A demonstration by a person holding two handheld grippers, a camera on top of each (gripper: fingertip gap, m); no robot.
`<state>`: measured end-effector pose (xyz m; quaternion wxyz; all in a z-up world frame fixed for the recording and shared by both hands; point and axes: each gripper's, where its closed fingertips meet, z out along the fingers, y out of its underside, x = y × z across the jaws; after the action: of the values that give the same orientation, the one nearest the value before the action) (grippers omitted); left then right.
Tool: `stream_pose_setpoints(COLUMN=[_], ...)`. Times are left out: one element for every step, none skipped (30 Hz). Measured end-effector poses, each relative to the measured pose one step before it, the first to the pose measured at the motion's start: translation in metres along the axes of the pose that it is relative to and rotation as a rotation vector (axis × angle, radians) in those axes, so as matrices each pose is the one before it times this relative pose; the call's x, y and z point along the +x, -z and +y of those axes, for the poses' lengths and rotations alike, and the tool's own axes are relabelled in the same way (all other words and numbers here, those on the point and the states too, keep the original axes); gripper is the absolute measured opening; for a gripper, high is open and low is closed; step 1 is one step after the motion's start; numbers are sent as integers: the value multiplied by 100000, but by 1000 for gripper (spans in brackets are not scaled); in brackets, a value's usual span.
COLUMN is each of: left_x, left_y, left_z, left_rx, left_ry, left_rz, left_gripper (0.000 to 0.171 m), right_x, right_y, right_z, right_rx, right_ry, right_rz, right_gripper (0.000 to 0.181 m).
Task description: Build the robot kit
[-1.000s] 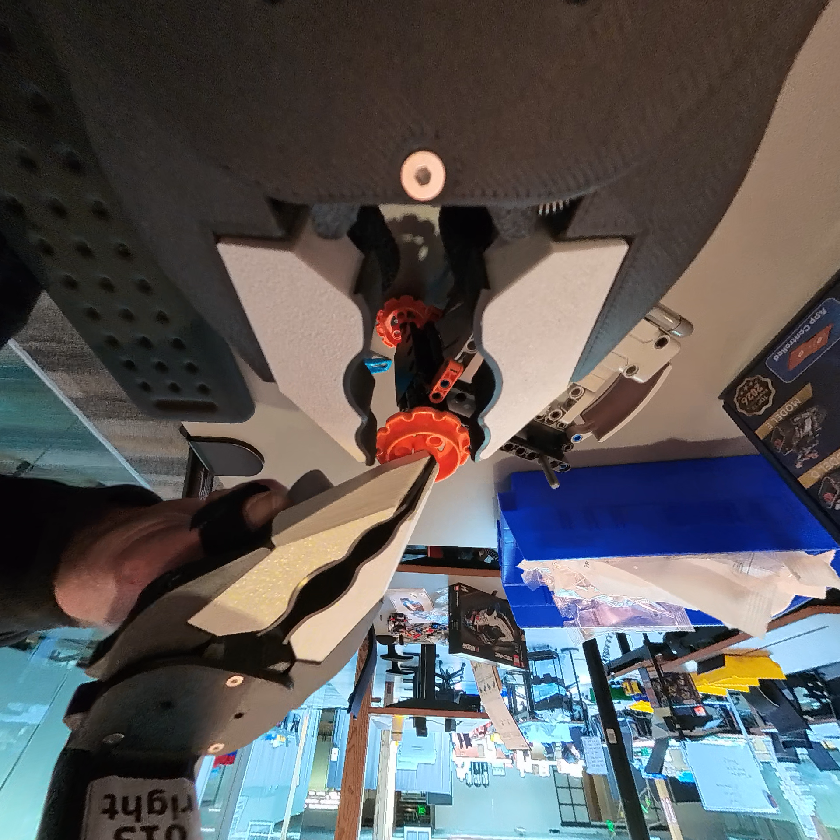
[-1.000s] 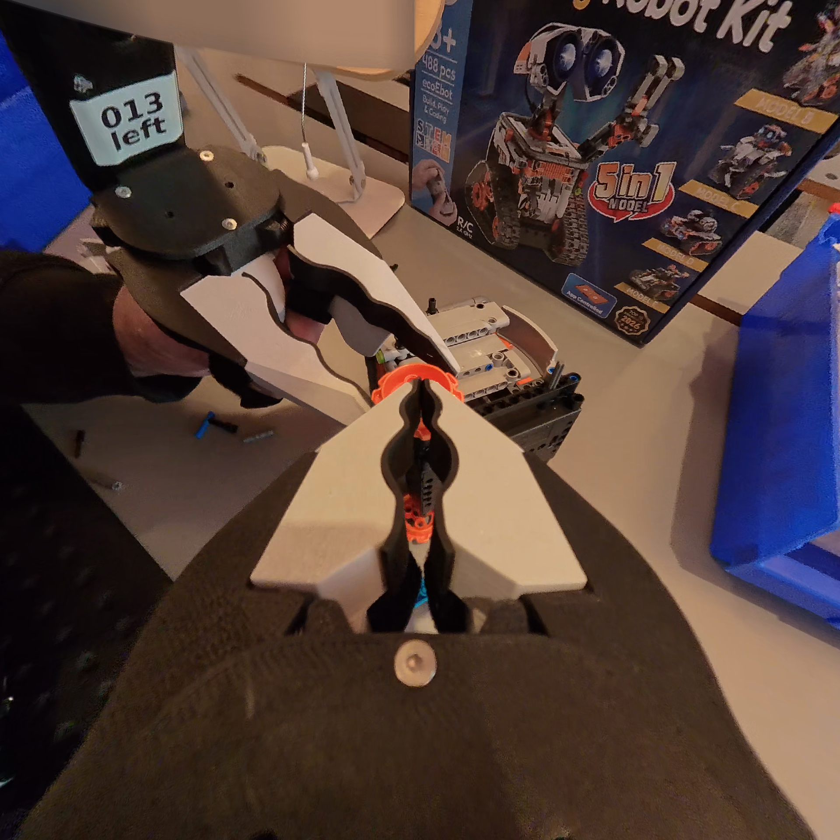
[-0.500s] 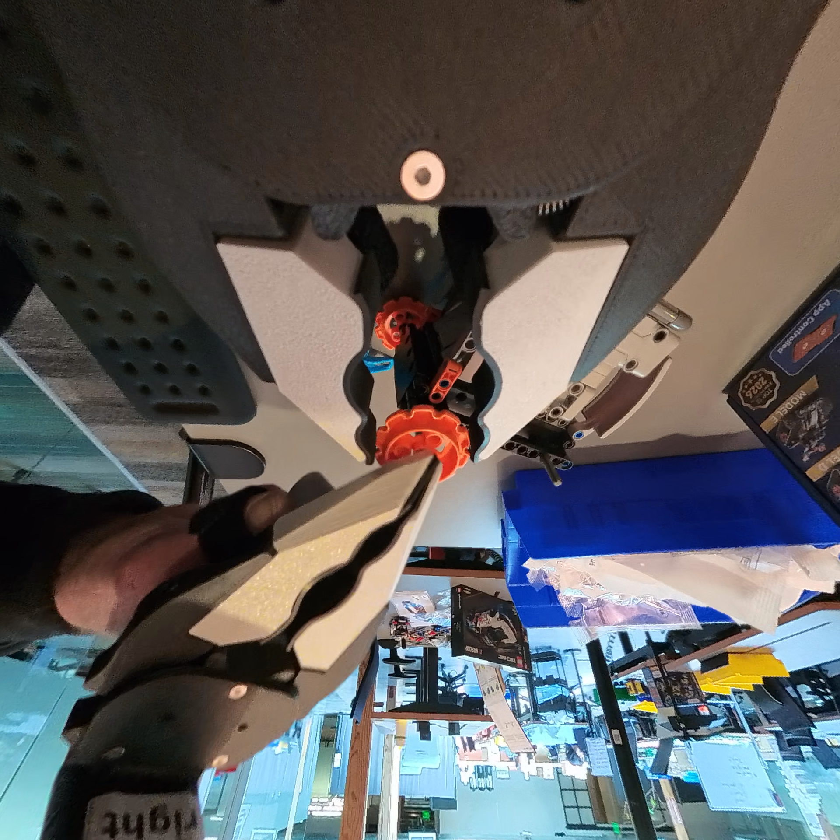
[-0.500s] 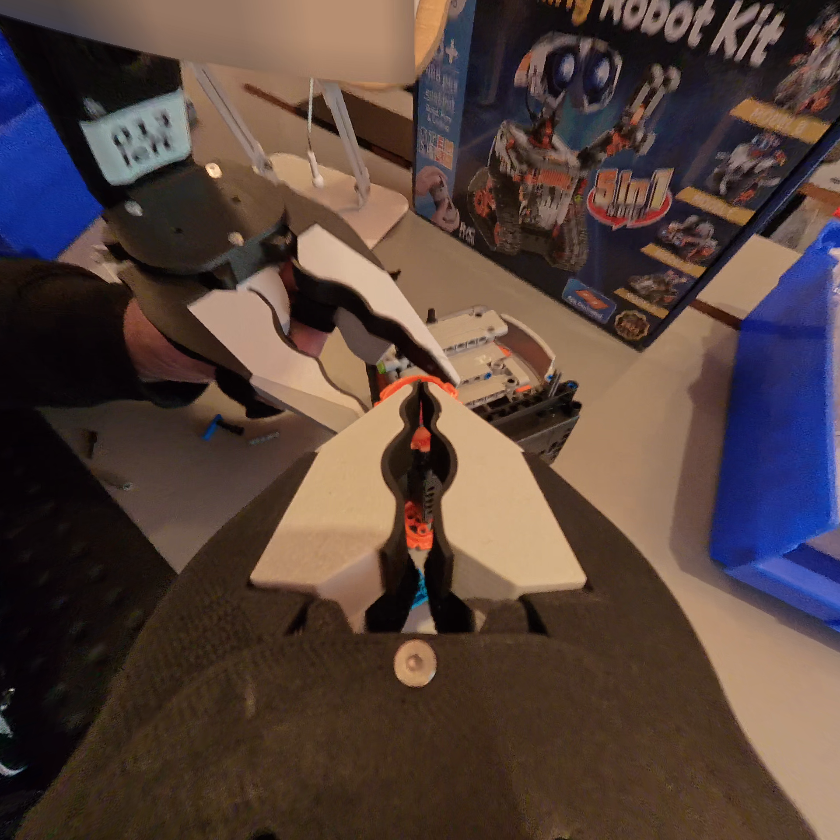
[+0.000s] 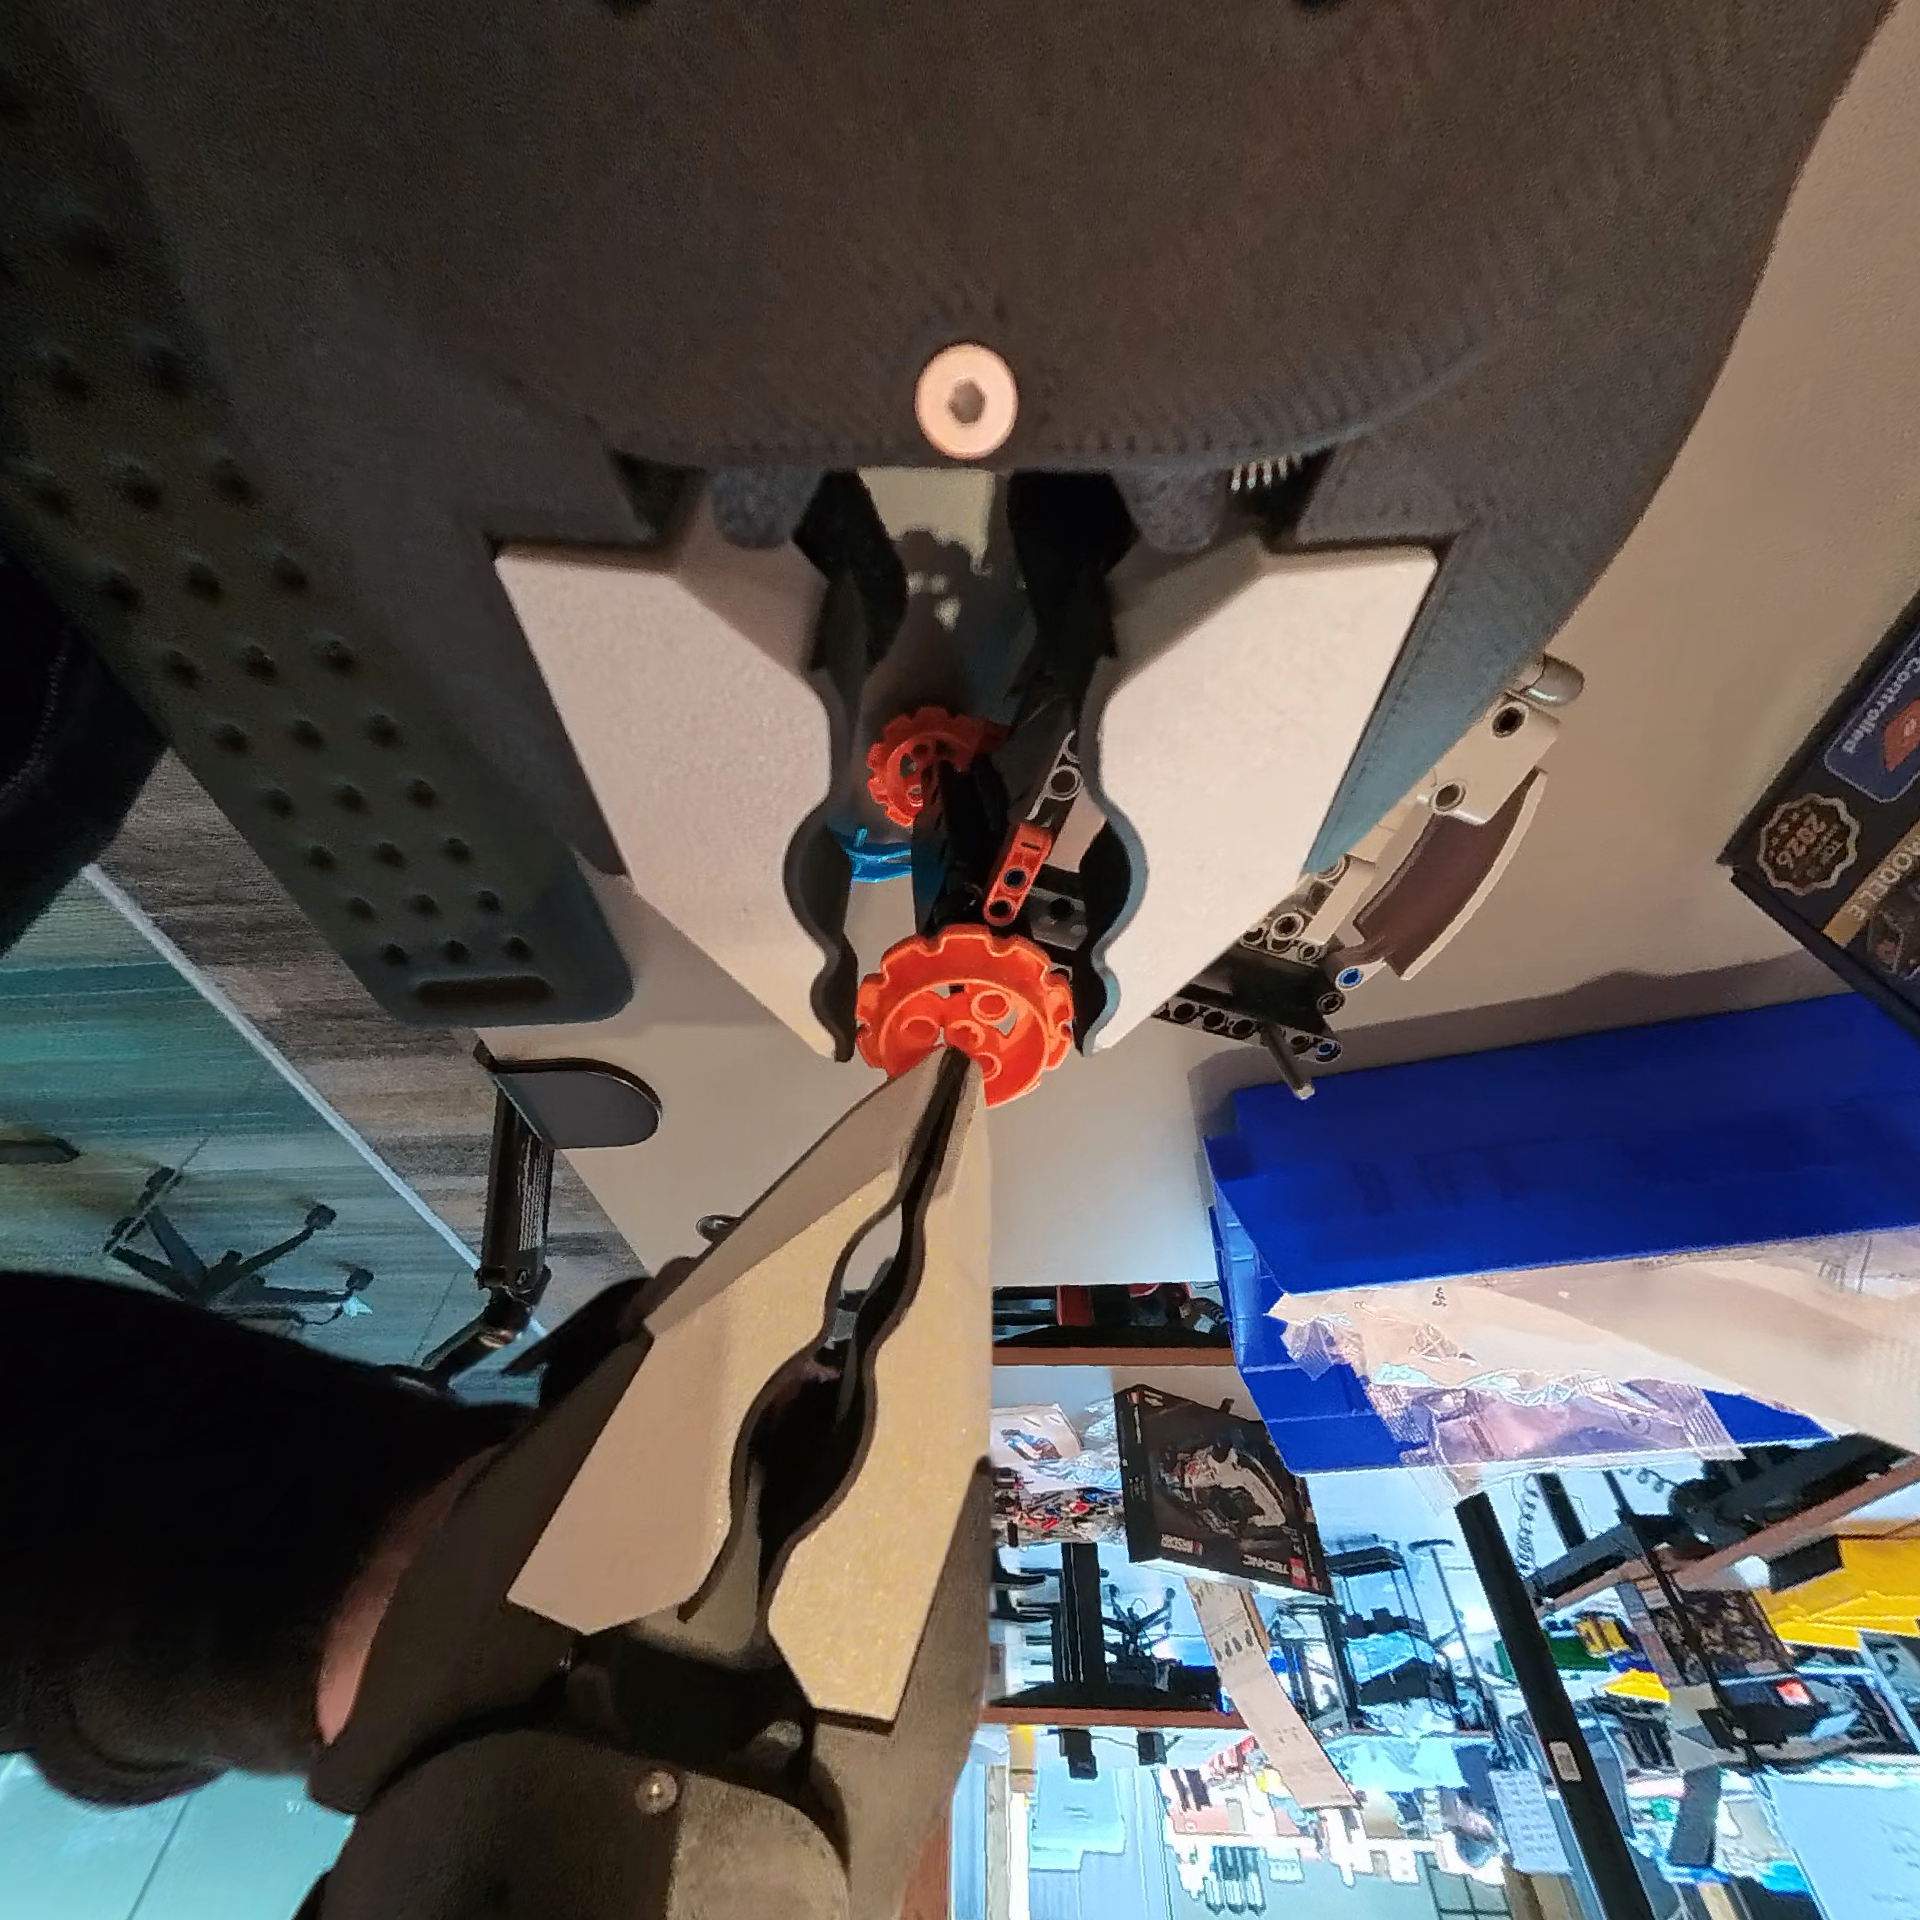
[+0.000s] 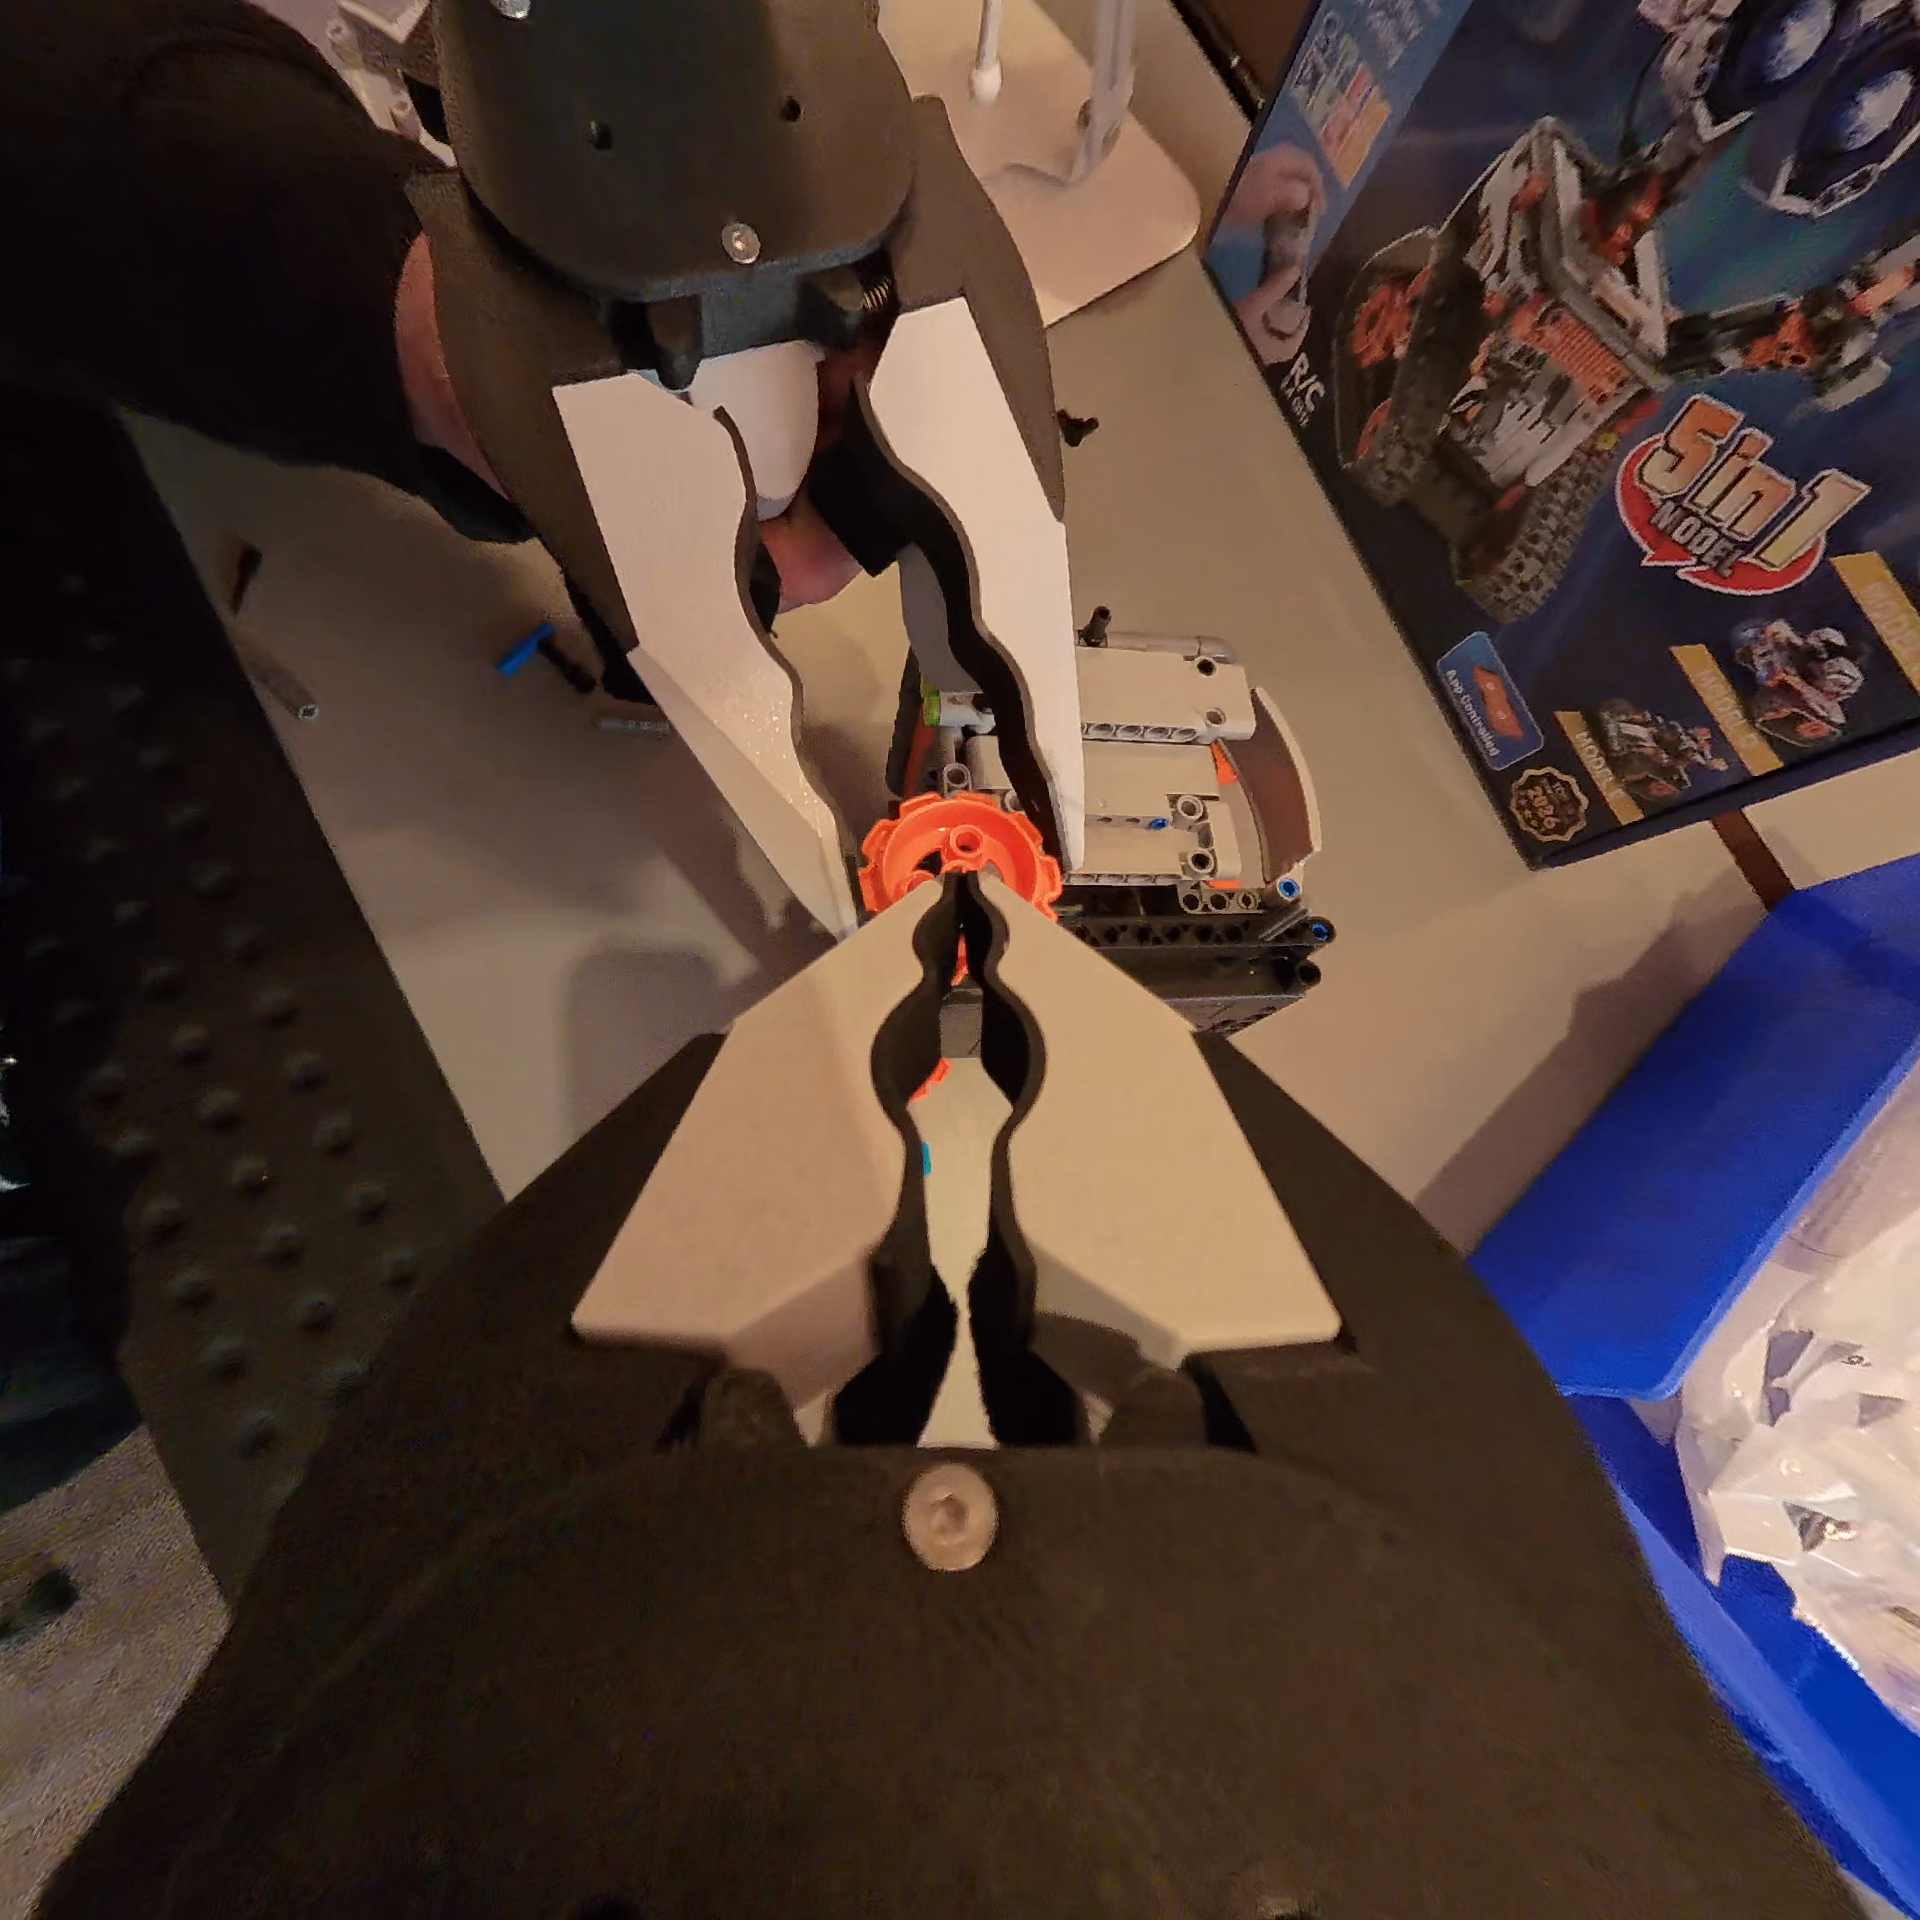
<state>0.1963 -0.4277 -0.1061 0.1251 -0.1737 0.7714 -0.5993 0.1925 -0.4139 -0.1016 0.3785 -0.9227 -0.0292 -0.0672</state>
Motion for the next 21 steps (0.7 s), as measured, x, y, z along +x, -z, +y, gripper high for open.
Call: stream_pose_setpoints(left_x=[-29, -57, -9, 4, -4, -16, -43, -80, -3, -24, -16, 29, 18, -32, 25, 189, 105, -106, 55, -29, -57], left_y=[-3, 19, 14, -6, 2, 6, -9, -13, 27, 54, 57, 6, -34, -37, -40, -116, -18, -28, -26, -41, -10], left_z=[5, 20, 2, 12, 8, 7, 9, 17, 5, 24, 44, 10, -25, -18, 5, 262, 26, -8, -11, 24, 12], left_rx=[383, 698, 562, 173, -53, 29, 245, 261, 232, -60, -136, 9, -135, 83, 614, -1005, -676, 23, 1001, 360, -79], left_ry=[-282, 1139, 913, -825, -235, 514, -43, -260, 1016, 954, -724, 465, 756, -108, 518, 182, -672, 149, 712, 612, -603], left_rz=[-643, 290, 594, -449, -391, 138, -216, -850, 364, 564, -360, 8, 193, -359, 266, 1178, -68, -1083, 644, -2, -708], left_gripper=[41, 41, 41, 41, 41, 41, 41, 41, 41, 40, 40, 41, 41, 41, 41, 40, 40, 40, 40, 40, 40], right_x=[13, 26, -15, -32, -17, 19, 44, 49, 13, 4, -8, -20, 14, 32, -77, -119, -23, 14, -5, 36, 14], right_y=[-33, -36, -35, -26, -15, -21, -25, -29, -24, -61, -42, 4, 7, 15, -39, -81, -24, -2, 10, -10, -20], right_z=[0, -9, 6, 13, 12, 17, -2, 12, -14, -43, -24, 22, 38, 44, 107, 140, 39, -3, 34, 20, -10], right_rx=[-1582, -1389, -2016, -2293, -2035, -1660, -1318, -885, -566, -507, -579, -624, -836, -774, -764, -1046, -192, 594, -345, -517, 937], right_ry=[110, 776, 1680, 1981, 1478, 885, 569, 100, -488, 246, 390, -190, -371, -384, -123, 415, 273, -1066, -1072, -344, -913], right_rz=[-969, -631, -275, -388, -847, -986, -935, -955, -982, -196, -59, -328, -149, 70, -312, -213, 376, 59, -302, 391, 83], right_gripper=[0, 0, 0, 0, 0, 0, 0, 0, 0, 0, 0, 0, 0, 0, 0, 0, 0, 0, 0, 0, 0])
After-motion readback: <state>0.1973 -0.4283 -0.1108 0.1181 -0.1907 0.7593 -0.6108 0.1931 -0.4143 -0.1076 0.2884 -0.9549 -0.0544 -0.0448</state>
